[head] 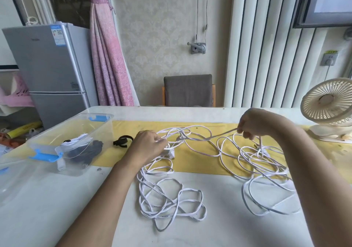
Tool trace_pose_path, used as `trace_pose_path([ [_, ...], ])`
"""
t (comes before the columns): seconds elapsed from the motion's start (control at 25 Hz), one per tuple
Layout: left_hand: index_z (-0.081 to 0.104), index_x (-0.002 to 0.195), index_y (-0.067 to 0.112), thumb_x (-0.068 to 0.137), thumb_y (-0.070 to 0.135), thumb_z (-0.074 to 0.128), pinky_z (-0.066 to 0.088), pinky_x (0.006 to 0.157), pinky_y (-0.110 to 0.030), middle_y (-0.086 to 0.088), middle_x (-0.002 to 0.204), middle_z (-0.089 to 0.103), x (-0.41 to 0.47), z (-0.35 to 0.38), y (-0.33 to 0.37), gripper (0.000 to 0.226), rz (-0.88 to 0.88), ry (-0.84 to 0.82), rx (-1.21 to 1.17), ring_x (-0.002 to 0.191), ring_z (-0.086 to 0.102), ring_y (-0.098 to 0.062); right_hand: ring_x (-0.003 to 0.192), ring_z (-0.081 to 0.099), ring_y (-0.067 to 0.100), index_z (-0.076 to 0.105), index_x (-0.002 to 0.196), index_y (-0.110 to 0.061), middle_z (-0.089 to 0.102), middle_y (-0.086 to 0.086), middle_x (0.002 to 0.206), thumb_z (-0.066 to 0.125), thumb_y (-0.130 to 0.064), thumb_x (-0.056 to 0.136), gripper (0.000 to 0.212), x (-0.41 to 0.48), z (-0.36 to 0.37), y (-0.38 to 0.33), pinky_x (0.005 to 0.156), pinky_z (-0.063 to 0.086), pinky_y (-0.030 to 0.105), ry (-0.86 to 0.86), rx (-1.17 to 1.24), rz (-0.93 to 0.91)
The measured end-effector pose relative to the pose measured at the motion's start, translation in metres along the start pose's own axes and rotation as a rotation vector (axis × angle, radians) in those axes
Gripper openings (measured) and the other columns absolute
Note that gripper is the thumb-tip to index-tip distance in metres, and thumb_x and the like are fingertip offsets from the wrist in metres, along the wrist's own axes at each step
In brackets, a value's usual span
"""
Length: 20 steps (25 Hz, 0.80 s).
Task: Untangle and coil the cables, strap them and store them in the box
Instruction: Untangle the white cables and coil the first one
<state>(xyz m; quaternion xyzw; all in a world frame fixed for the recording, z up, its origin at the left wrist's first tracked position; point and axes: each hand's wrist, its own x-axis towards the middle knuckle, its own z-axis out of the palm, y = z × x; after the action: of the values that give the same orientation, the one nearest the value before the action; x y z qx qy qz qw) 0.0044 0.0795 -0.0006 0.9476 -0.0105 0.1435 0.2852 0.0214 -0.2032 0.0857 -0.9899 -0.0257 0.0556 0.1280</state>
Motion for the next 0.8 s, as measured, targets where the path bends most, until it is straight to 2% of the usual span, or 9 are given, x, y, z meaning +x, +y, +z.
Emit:
trace_pose_path([
  [0.08, 0.056, 0.052, 0.015, 0.081, 0.035, 0.049, 0.022, 0.105, -0.021, -0.011, 0.148, 0.038, -0.001, 0.003, 0.007, 0.036, 0.074, -0.080, 0.014, 0.142, 0.021, -0.012, 0.057, 0.056, 0.008, 0.066, 0.098, -0.011, 0.063, 0.000, 0.072, 0.049, -0.003, 0.091, 0.020, -0.006, 0.009, -0.011, 0.052, 0.043, 0.015, -0.141, -0.071, -0.144],
  [0.16, 0.063, 0.057, 0.007, 0.086, 0.036, 0.054, 0.016, 0.107, -0.018, 0.001, 0.152, 0.032, -0.004, 0.006, 0.013, 0.042, 0.169, -0.088, 0.015, 0.143, 0.016, -0.006, 0.058, 0.058, 0.006, 0.066, 0.101, -0.017, 0.066, -0.002, 0.078, 0.047, 0.000, 0.089, 0.029, -0.011, 0.018, -0.023, 0.053, 0.044, 0.012, -0.222, -0.120, -0.282],
  [0.28, 0.074, 0.072, 0.012, 0.092, 0.038, 0.056, 0.038, 0.097, -0.024, 0.009, 0.112, 0.064, -0.009, 0.010, 0.018, 0.038, 0.174, -0.087, -0.046, 0.113, 0.054, -0.014, 0.058, 0.059, 0.006, 0.068, 0.107, -0.021, 0.069, -0.001, 0.082, 0.047, 0.002, 0.086, 0.038, -0.015, 0.032, -0.039, 0.051, 0.042, 0.010, -0.289, -0.141, -0.385],
  [0.4, 0.066, 0.065, 0.011, 0.089, 0.047, 0.051, 0.046, 0.072, -0.036, -0.005, 0.071, 0.066, -0.010, 0.016, 0.015, 0.046, 0.112, -0.063, -0.004, 0.075, 0.060, -0.025, 0.061, 0.059, 0.010, 0.070, 0.105, -0.017, 0.067, 0.004, 0.081, 0.055, -0.003, 0.085, 0.029, -0.021, 0.044, -0.053, 0.050, 0.041, 0.009, -0.360, -0.121, -0.405],
  [0.48, 0.065, 0.070, 0.007, 0.088, 0.038, 0.054, 0.046, 0.066, -0.037, -0.012, 0.069, 0.065, -0.009, 0.017, 0.014, 0.038, 0.081, -0.082, 0.047, 0.073, 0.060, -0.029, 0.065, 0.060, 0.014, 0.070, 0.105, -0.018, 0.071, 0.006, 0.089, 0.058, -0.007, 0.085, 0.026, -0.027, 0.046, -0.059, 0.052, 0.041, 0.011, -0.370, -0.130, -0.414],
  [0.56, 0.066, 0.070, 0.006, 0.087, 0.029, 0.057, 0.042, 0.059, -0.034, -0.013, 0.068, 0.065, -0.008, 0.017, 0.013, 0.030, 0.055, -0.138, 0.070, 0.072, 0.060, -0.031, 0.067, 0.062, 0.016, 0.062, 0.120, -0.027, 0.068, 0.004, 0.102, 0.050, -0.001, 0.087, 0.043, -0.031, 0.049, -0.065, 0.054, 0.042, 0.014, -0.434, -0.177, -0.459],
  [0.68, 0.066, 0.067, 0.004, 0.084, 0.026, 0.061, 0.032, 0.054, -0.031, -0.014, 0.061, 0.057, -0.008, 0.019, 0.012, 0.028, 0.022, -0.150, 0.087, 0.064, 0.051, -0.030, 0.053, 0.057, 0.014, 0.030, 0.144, -0.033, 0.066, 0.005, 0.093, 0.036, 0.001, 0.090, 0.064, -0.030, 0.069, -0.077, 0.054, 0.044, 0.018, -0.534, -0.271, -0.443],
  [0.72, 0.062, 0.063, 0.004, 0.083, 0.027, 0.062, 0.029, 0.053, -0.031, -0.013, 0.057, 0.050, -0.007, 0.019, 0.012, 0.030, 0.018, -0.147, 0.090, 0.061, 0.045, -0.028, 0.051, 0.056, 0.014, 0.029, 0.145, -0.026, 0.066, 0.005, 0.085, 0.036, -0.002, 0.092, 0.059, -0.028, 0.077, -0.080, 0.053, 0.043, 0.020, -0.504, -0.285, -0.421],
  [0.8, 0.054, 0.057, 0.008, 0.083, 0.026, 0.064, 0.024, 0.051, -0.031, -0.010, 0.056, 0.040, -0.007, 0.020, 0.008, 0.033, -0.009, -0.132, 0.067, 0.059, 0.034, -0.023, 0.064, 0.059, 0.018, 0.046, 0.134, -0.011, 0.069, 0.006, 0.091, 0.042, -0.019, 0.096, 0.039, -0.023, 0.087, -0.082, 0.056, 0.041, 0.022, -0.380, -0.276, -0.409],
])
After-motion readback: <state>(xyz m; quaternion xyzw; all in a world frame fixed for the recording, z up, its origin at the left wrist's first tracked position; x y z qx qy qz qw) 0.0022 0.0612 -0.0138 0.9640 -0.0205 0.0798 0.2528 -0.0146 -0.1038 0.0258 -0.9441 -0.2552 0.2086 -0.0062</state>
